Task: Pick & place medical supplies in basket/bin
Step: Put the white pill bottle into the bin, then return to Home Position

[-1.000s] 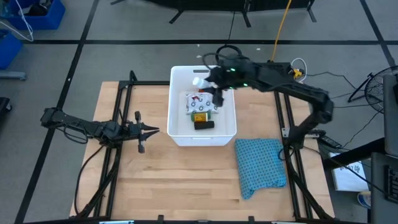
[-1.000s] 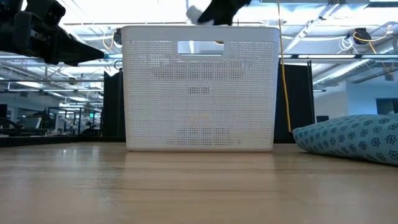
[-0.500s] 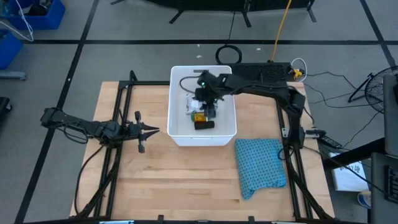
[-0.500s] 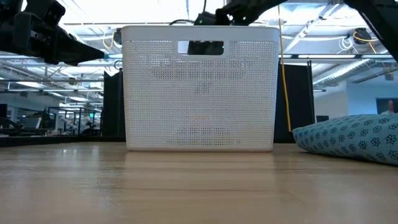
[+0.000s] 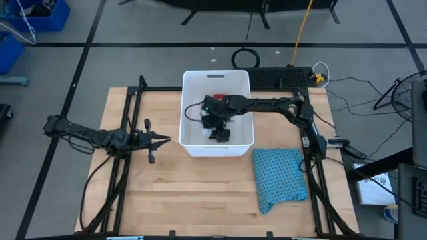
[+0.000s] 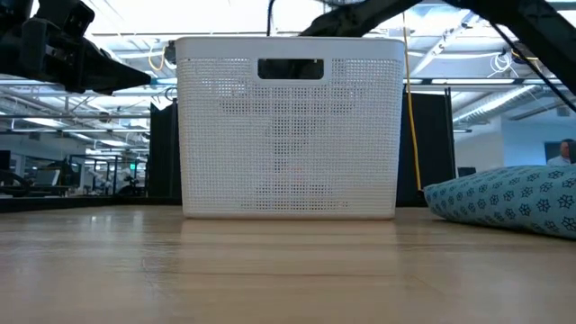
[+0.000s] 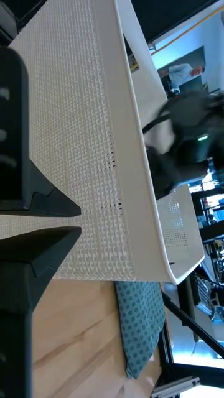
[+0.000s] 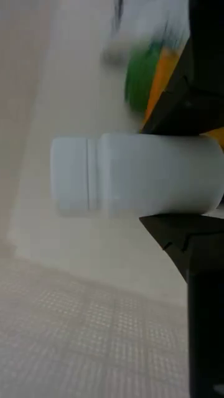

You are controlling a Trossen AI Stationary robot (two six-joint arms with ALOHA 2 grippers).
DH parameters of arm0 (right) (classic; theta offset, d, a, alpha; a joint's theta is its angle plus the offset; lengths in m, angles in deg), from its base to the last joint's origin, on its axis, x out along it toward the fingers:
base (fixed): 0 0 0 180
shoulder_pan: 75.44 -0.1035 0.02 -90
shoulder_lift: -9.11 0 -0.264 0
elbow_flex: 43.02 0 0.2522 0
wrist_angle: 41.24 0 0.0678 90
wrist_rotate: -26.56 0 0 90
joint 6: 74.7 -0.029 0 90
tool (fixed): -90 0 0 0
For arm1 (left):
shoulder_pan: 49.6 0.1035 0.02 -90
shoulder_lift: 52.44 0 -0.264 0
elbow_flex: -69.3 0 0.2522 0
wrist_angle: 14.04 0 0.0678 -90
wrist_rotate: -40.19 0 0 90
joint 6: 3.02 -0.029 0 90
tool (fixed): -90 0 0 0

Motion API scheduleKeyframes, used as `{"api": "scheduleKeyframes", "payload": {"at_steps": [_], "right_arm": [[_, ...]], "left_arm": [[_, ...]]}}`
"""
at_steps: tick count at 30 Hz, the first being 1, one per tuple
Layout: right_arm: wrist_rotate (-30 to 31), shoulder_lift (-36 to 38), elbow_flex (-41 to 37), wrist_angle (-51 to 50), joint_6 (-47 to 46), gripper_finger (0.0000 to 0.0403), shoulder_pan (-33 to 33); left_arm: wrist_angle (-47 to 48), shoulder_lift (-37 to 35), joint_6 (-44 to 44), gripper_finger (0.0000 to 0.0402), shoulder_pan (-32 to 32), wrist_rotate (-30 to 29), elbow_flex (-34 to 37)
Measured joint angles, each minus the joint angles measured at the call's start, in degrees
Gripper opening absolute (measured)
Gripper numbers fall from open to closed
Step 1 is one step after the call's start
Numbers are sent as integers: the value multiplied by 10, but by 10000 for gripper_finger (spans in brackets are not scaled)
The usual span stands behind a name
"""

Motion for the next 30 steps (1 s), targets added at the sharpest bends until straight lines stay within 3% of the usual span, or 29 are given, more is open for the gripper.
{"api": "scheduleKeyframes", "payload": {"at_steps": [13, 22, 30], "right_arm": [[-10, -46, 1, -9, 1, 177, 0], [57, -20, -2, -15, -11, 244, 3], [86, 4, -2, -37, -32, 262, 1]], "left_arm": [[4, 0, 3, 42, 0, 0, 0], [5, 0, 10, 42, 0, 0, 0], [5, 0, 2, 42, 0, 0, 0]]}}
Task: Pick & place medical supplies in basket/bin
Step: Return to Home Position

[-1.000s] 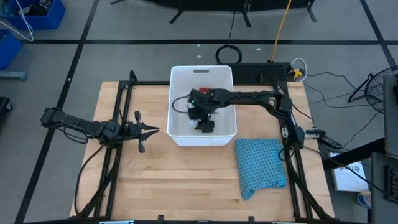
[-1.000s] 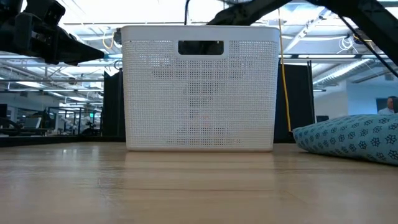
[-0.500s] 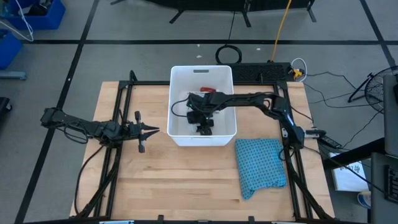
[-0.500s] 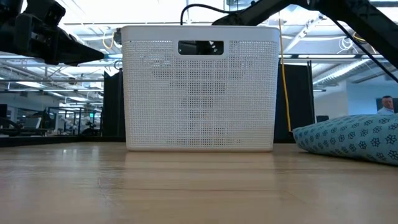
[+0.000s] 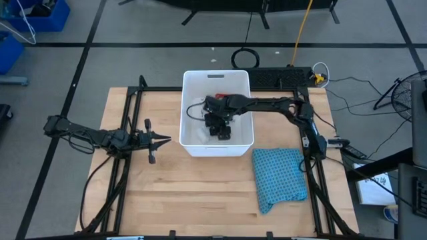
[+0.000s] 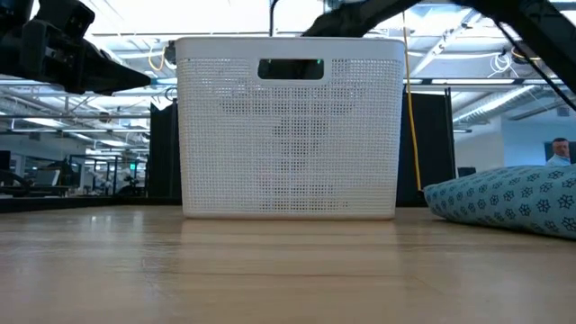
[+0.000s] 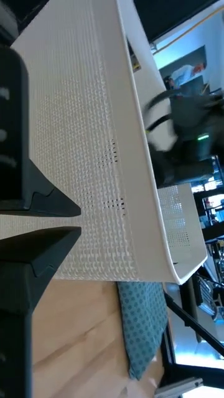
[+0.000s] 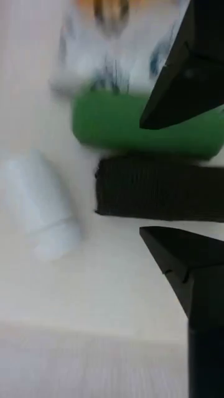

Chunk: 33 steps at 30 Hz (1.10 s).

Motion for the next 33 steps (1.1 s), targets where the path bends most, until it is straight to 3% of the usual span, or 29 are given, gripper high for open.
{"api": "scheduleKeyframes", "payload": {"at_steps": [9, 12, 20, 26, 31, 33], "right_arm": [[-7, 144, 1, -44, -7, 228, -16], [-8, 199, 1, -44, -7, 184, -29], [-8, 320, -16, -51, -11, 16, -71], [-21, 449, -148, 16, -22, 5, -91], [-85, 617, -355, 210, -41, 1, -81], [-102, 676, -438, 289, -71, 1, -77]], "left_arm": [[14, 0, -9, 42, 0, -58, 0], [23, 0, -10, 41, 0, -58, 0], [15, 0, -34, 5, 0, -39, 0], [12, -1, -54, 2, 0, -4, 0], [-2, -2, -82, 2, 1, 0, 0], [-3, -9, -92, 2, 5, 35, 0]]}}
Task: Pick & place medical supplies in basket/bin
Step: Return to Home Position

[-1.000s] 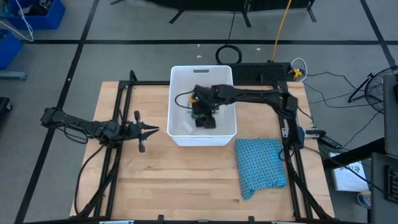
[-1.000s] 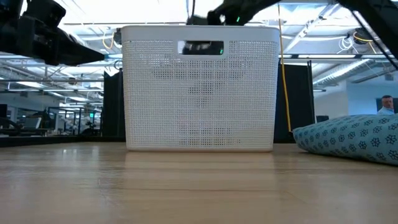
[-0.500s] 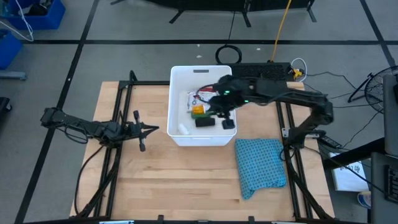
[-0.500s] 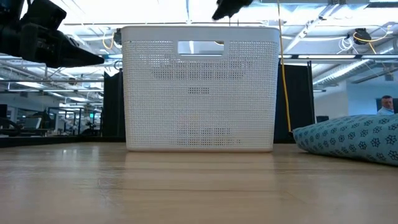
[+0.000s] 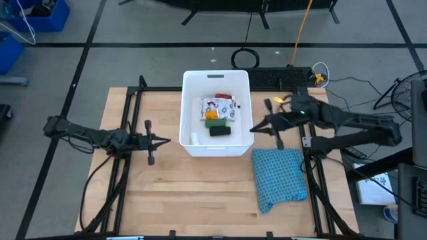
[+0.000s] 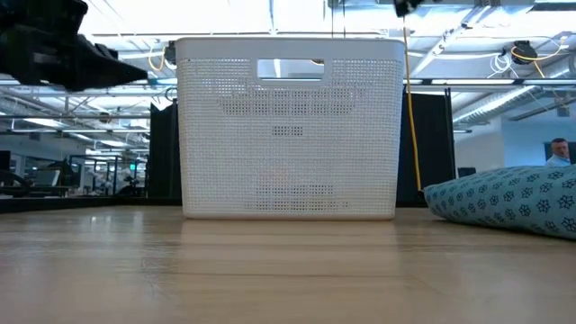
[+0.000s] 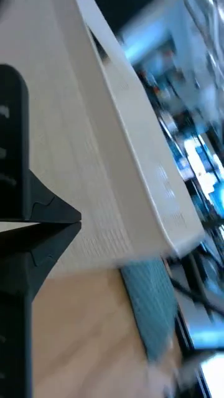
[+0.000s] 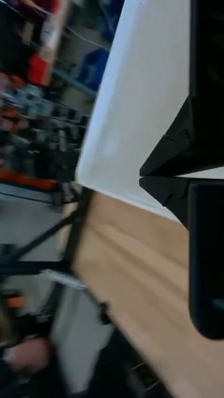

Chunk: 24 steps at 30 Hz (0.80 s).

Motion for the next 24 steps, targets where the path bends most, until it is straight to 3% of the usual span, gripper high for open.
{"api": "scheduleKeyframes", "payload": {"at_steps": [4, 9, 14, 18, 24], "right_arm": [[-30, 96, -160, 165, -56, 1, 2], [-30, 177, -317, 311, -106, 0, 19], [-61, 224, -402, 421, -155, 0, 47], [-61, 241, -444, 448, -176, 0, 66], [-56, 253, -494, 501, -187, 0, 75]], "left_arm": [[-24, -13, -8, 1, 31, 128, 0], [-45, -19, -6, 1, 103, 231, 0], [-39, -21, 22, 1, 181, 328, 0], [-36, -21, 38, 1, 230, 388, 0], [-20, -21, 50, 1, 264, 407, 0]]}}
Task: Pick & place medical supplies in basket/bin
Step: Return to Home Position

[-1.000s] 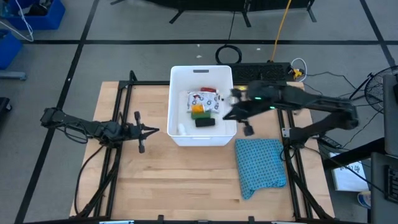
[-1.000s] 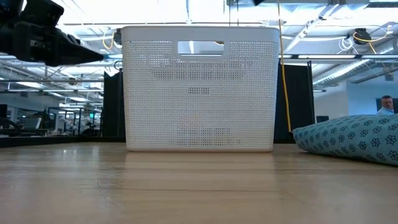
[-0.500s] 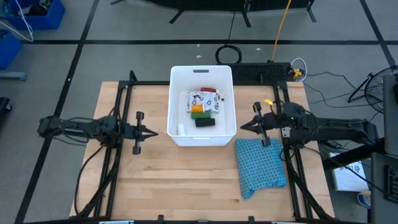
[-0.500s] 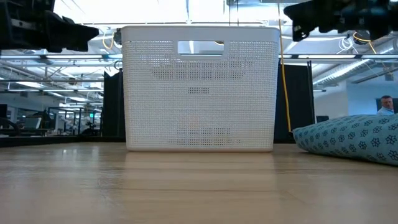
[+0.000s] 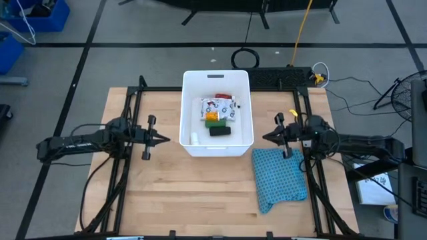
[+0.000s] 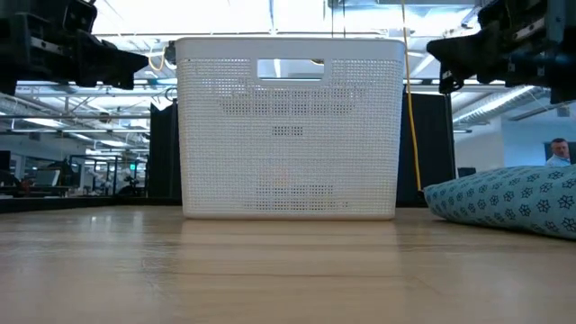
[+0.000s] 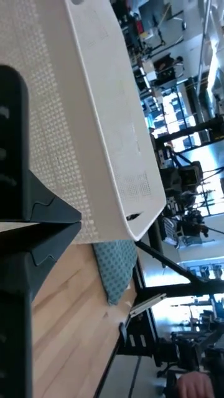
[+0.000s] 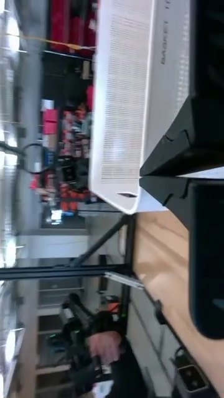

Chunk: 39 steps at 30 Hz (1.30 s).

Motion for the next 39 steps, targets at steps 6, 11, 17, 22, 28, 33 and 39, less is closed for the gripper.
{"api": "scheduleKeyframes", "payload": {"at_steps": [6, 11, 17, 22, 28, 33, 39], "right_arm": [[38, 5, -67, 112, -16, 0, -12], [48, 2, -68, 90, -9, 0, -18], [63, -3, -69, 73, 0, 0, -17], [68, -4, -70, 76, 2, 0, -17], [90, -3, -70, 74, 12, 0, -18], [92, 15, -71, 75, 21, 0, -35], [100, 64, -71, 59, 25, 0, -49]], "left_arm": [[-9, -10, -6, 0, -1, 9, 25], [-28, -38, -3, 0, 8, 25, 59], [-21, -46, 6, 0, 26, 45, 59], [-20, -46, 5, 0, 35, 66, 59], [-28, -47, 13, 0, 44, 50, 59], [-22, -93, 10, 0, 24, 42, 59], [46, -169, 6, 0, 22, 28, 58]]}}
